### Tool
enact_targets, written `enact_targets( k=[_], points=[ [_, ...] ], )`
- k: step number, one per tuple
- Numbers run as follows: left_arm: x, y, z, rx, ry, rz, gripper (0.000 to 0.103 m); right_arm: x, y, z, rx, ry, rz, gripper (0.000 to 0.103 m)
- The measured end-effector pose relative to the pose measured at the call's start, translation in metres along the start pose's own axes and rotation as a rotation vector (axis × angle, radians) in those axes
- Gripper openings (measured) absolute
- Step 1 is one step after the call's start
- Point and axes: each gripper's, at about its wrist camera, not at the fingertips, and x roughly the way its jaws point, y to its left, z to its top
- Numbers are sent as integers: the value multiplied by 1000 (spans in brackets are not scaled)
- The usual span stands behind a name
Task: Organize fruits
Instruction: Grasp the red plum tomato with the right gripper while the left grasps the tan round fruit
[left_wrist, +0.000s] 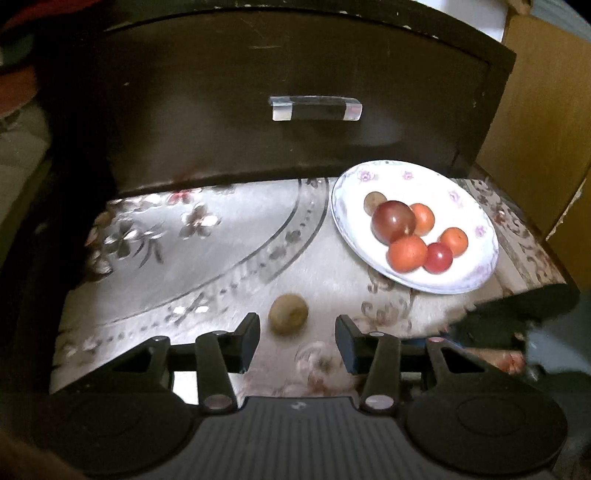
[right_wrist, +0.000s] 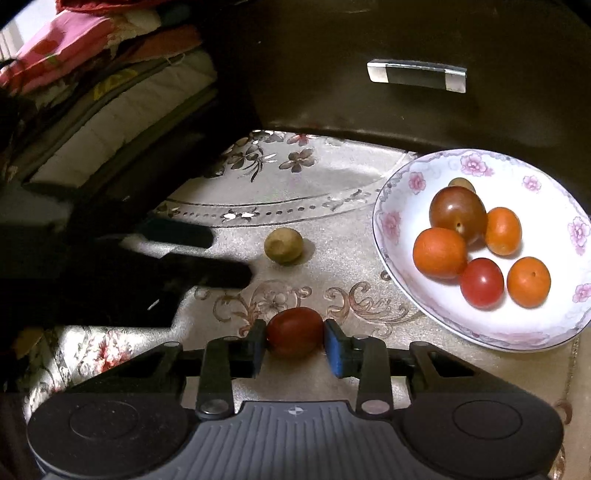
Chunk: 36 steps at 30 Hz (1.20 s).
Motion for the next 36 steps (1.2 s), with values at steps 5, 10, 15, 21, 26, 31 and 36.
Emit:
enact_targets(
  k=[5, 10, 15, 21, 26, 31, 36],
  points=[
    [21, -3, -2, 25, 5, 28, 50, -8, -2, -3, 12, 8, -19, 29],
    [30, 0, -4, 20, 5, 58, 50, -10, -4, -3, 23, 13, -23, 29],
    [35, -1, -4, 27, 2, 67, 43, -10, -4, -3, 28, 19, -23, 29],
    [34, -3, -3, 29, 5, 62, 34, -12, -3, -4, 26, 24, -30, 29],
    [28, -10, -8, 59, 30, 56, 34, -17, -7, -5, 27, 24, -68, 29],
    [4, -30, -21, 94, 64, 31, 34, -33, -13, -11, 24, 34, -120, 29],
    [-24, -54, -27, 110, 52, -4, 34, -55, -11, -16, 20, 19, -143, 29]
  ],
)
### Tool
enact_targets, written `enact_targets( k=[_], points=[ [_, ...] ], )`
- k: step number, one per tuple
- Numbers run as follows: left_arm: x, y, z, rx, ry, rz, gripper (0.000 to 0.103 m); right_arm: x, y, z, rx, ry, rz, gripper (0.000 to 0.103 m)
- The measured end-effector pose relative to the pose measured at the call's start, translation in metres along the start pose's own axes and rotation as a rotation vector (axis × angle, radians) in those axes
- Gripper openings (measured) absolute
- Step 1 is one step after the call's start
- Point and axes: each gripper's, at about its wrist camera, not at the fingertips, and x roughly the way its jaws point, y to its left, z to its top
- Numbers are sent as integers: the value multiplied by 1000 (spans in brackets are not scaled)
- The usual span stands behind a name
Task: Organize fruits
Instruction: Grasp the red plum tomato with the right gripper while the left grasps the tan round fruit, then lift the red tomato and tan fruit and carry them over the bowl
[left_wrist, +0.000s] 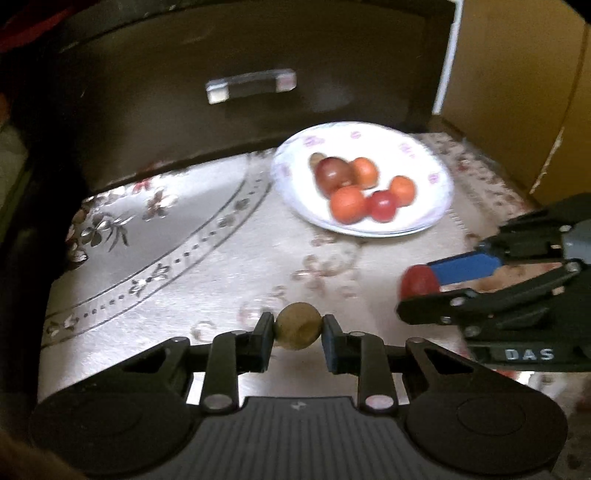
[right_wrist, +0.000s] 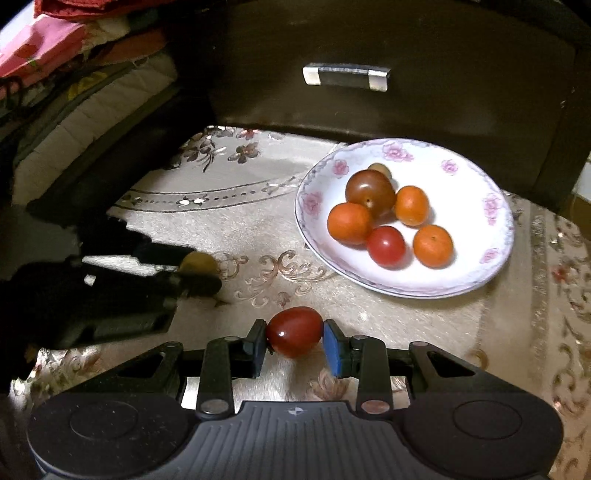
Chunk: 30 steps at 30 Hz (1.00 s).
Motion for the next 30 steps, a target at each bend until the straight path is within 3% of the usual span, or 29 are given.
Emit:
enact_targets(
  k=[17, 30],
  points=[
    [-32, -46, -7, 39, -23, -16, 34, -57, 9, -24, 29, -58, -67, 29],
    [-23, -48, -7, 72, 1, -7, 34, -53, 7, -26, 37, -35, -96, 29]
  ],
)
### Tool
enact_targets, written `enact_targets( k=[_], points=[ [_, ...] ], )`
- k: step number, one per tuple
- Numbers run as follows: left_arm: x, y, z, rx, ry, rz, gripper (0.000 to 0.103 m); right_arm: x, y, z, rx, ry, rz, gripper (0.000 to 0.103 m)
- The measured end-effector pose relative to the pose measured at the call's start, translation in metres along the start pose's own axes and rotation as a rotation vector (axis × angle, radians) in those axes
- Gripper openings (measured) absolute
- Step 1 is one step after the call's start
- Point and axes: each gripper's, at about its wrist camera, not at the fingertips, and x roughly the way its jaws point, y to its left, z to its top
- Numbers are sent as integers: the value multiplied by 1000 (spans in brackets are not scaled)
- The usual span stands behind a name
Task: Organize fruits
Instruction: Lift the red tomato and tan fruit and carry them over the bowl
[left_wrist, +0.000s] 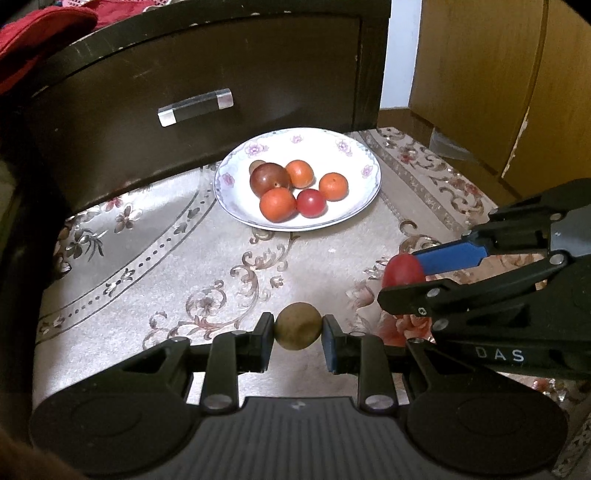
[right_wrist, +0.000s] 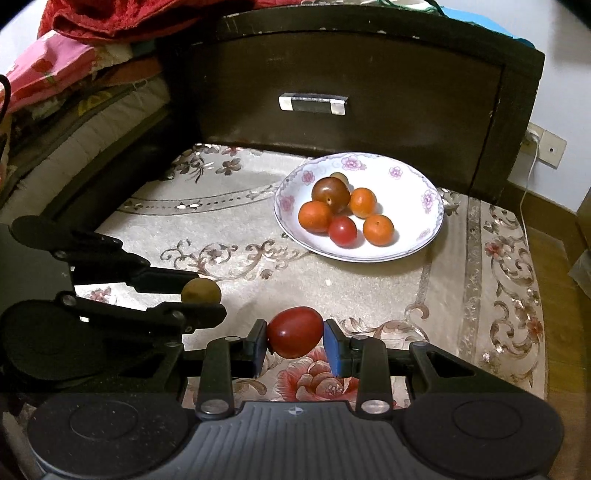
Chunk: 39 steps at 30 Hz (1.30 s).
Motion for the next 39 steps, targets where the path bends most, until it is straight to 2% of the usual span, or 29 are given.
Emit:
enact_targets(
  k=[9, 15, 28, 39],
  points=[
    [15, -3, -3, 47, 33, 22, 33, 16, -1, -2, -20, 37, -18, 30],
    [13, -4, -2, 55, 26, 30, 33, 18, -2, -3, -12, 48, -20, 30],
    [2, -1, 22, 50, -57, 57, 32, 2, -11, 15, 14, -37, -47, 30],
    [8, 3, 41, 49, -97, 88, 32, 3, -18, 32, 14, -85, -78, 30]
  ],
)
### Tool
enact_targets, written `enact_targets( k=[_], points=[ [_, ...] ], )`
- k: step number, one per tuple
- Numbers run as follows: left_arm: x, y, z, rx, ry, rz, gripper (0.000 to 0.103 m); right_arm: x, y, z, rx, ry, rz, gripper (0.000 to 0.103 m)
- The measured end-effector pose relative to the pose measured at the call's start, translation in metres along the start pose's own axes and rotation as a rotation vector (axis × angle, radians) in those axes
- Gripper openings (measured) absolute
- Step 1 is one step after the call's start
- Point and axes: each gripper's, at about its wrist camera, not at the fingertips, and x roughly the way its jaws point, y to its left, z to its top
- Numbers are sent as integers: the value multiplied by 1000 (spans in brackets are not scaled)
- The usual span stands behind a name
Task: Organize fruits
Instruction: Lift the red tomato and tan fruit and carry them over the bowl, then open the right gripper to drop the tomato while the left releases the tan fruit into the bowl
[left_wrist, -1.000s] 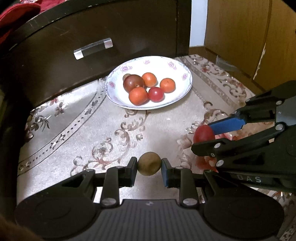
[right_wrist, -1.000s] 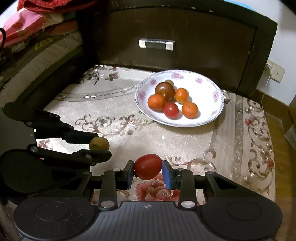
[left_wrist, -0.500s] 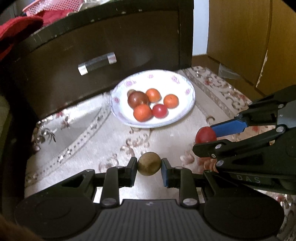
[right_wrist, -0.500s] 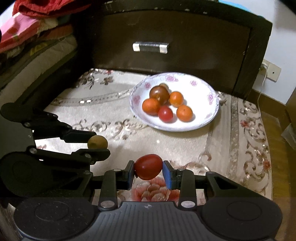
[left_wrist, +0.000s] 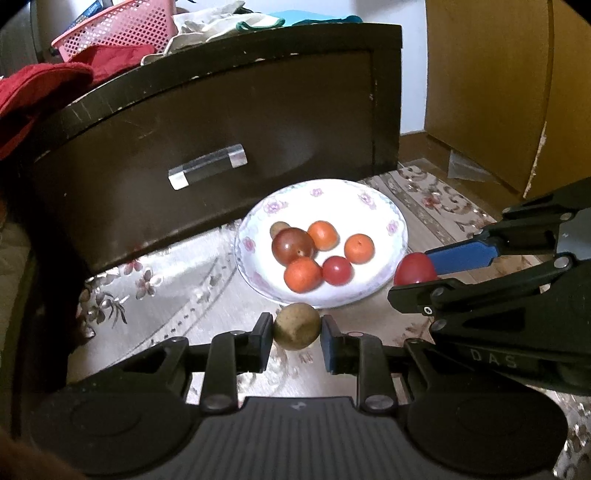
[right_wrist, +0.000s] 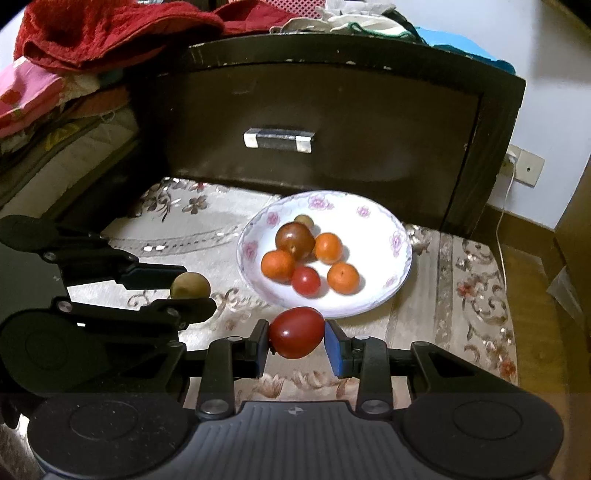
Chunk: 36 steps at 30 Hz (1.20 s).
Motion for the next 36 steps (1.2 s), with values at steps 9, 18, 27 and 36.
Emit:
enact_targets(
  k=[9, 18, 27, 36],
  points=[
    [10, 5, 14, -15, -23, 15, 32, 10, -9, 14, 18, -25, 1, 30],
    [20, 2, 21, -2, -23, 18, 32, 17, -20, 20, 43, -35, 10, 30],
    [38, 1, 39, -4, -32, 19, 32, 30, -39, 30, 84, -25, 8, 30],
    [56, 6, 57, -21, -34, 20, 32, 44, -53, 45, 84, -39, 0, 30]
  ],
)
